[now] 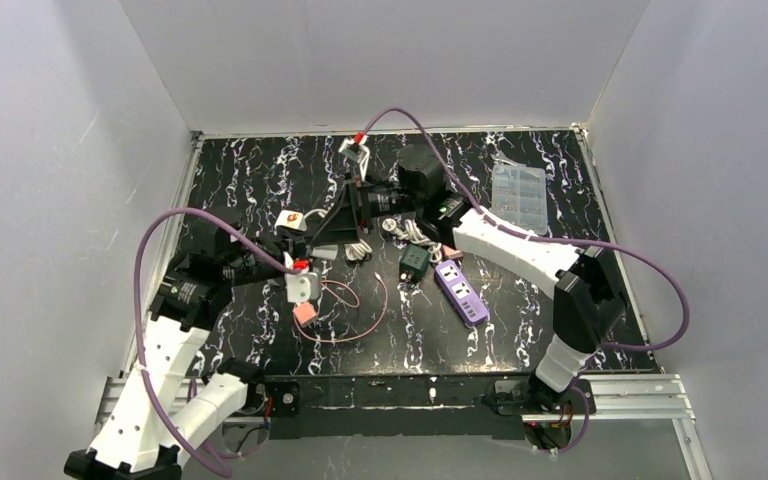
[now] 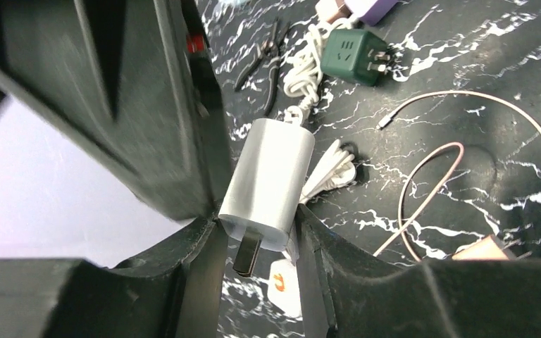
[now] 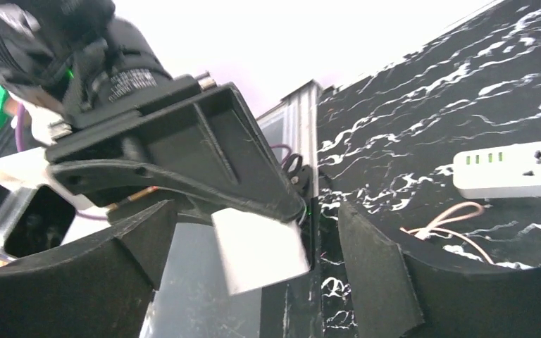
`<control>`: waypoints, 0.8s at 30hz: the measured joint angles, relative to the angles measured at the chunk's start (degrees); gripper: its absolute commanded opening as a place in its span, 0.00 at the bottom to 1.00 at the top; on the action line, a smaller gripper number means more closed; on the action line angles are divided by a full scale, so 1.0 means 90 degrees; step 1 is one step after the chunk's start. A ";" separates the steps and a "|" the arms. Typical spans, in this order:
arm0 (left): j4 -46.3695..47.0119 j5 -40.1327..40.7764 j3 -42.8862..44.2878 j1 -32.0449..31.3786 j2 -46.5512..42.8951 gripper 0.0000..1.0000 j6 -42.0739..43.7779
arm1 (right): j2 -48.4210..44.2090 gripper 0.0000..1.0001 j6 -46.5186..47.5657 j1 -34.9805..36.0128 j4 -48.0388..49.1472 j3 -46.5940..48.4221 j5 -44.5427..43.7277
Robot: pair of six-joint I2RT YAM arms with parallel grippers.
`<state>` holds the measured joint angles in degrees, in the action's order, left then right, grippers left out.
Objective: Insert the plug
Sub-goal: Pick up the plug from the center of the board.
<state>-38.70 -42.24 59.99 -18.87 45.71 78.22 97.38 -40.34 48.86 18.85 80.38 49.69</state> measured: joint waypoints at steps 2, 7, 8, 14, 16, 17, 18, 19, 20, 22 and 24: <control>0.0423 0.0231 -0.0308 0.0000 -0.0112 0.00 -0.0493 | -0.0148 0.98 -0.0046 -0.0151 -0.0007 -0.0119 -0.0255; 0.1273 0.0709 -0.0797 0.0000 -0.0204 0.00 -0.2076 | -0.0675 0.98 -0.0063 -0.0444 -0.0080 -0.0415 -0.0879; 0.1416 0.0780 -0.0797 0.0000 -0.0182 0.00 -0.2409 | -0.0826 0.98 -0.0034 -0.0481 -0.0083 -0.0525 -0.1013; 0.1829 0.0976 -0.0675 0.0000 0.0036 0.00 -0.4833 | -0.1892 0.98 0.0311 -0.0602 -0.0087 -0.1406 -0.1581; 0.1819 0.0850 -0.0512 0.0002 0.0206 0.00 -0.5683 | -0.2164 0.98 0.0415 -0.0607 -0.0007 -0.1617 -0.1598; 0.1829 0.0719 -0.0393 0.0002 0.0311 0.00 -0.6135 | -0.2290 0.98 0.0476 -0.0607 0.0117 -0.1715 -0.1571; 0.1877 0.0520 -0.0255 0.0005 0.0423 0.00 -0.6652 | -0.2375 0.98 0.0500 -0.0607 0.0223 -0.1773 -0.1511; 0.1989 0.0311 -0.0141 0.0005 0.0515 0.00 -0.7155 | -0.2441 0.98 0.0510 -0.0607 0.0374 -0.1819 -0.1447; 0.2118 0.0134 -0.0061 0.0005 0.0578 0.00 -0.7550 | -0.2484 0.98 0.0510 -0.0607 0.0525 -0.1836 -0.1345; 0.2489 -0.0299 0.0070 0.0005 0.0690 0.00 -0.8502 | -0.2516 0.97 0.0486 -0.0607 0.0860 -0.1836 -0.1154; 0.2822 -0.0678 0.0158 0.0005 0.0784 0.00 -0.9294 | -0.2533 0.95 0.0454 -0.0607 0.1100 -0.1836 -0.1018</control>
<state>-13.30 -48.34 61.41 -18.83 52.77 -5.43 74.59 -36.25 43.40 28.75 63.86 40.53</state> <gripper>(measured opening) 0.335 0.973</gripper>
